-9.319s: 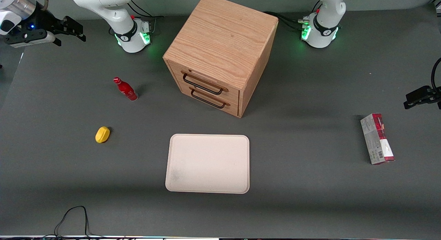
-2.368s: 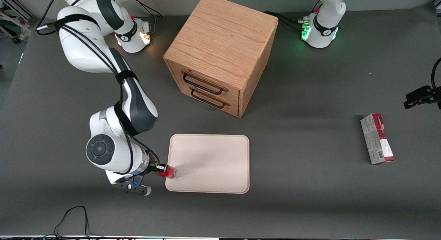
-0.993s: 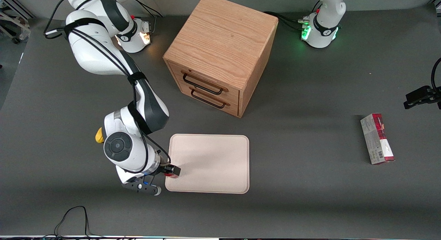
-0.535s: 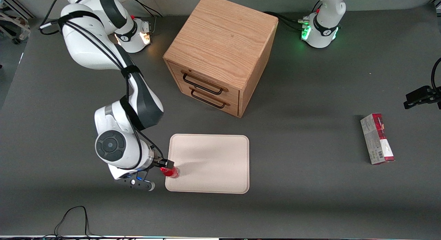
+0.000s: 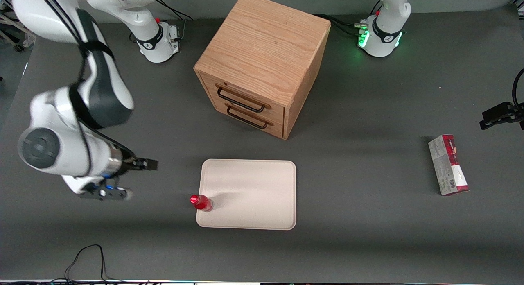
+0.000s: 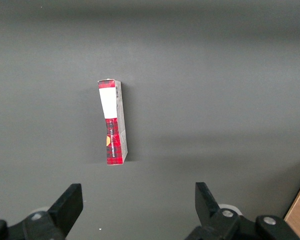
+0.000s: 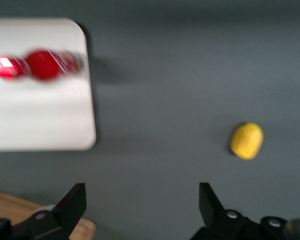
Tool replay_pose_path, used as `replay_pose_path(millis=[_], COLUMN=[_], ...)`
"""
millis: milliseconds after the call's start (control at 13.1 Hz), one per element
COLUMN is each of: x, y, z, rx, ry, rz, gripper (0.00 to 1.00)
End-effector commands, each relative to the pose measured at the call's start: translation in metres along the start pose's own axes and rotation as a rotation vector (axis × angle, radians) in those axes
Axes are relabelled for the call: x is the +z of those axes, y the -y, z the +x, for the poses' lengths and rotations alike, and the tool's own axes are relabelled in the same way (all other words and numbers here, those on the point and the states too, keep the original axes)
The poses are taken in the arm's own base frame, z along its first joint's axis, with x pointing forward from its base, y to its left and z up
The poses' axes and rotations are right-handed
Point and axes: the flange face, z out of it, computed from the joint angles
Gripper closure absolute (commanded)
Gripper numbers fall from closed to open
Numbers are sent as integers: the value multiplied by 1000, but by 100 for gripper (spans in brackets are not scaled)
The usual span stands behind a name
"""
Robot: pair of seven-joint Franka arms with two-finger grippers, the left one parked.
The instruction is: Place coke bottle on tray
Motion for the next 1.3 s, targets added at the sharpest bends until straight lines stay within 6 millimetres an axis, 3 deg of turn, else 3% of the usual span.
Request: replay_pose_path(millis=[0,153,306,382,535,764,1222], x=[-6,-14,-35,-47,-76,-103,-109], y=[-59,-85,-100,-112,-116,-118,-110], z=[-80,-126,-157,-161,-158,-147,-150], rx=[-58,-87,-138,-127,-125,-103,-114], ry=[-24,-40,-72,-63,-49,-57,-35], rz=[16,43,56,68,69,61,57], gripper=[0,0,0,0,0,0,0])
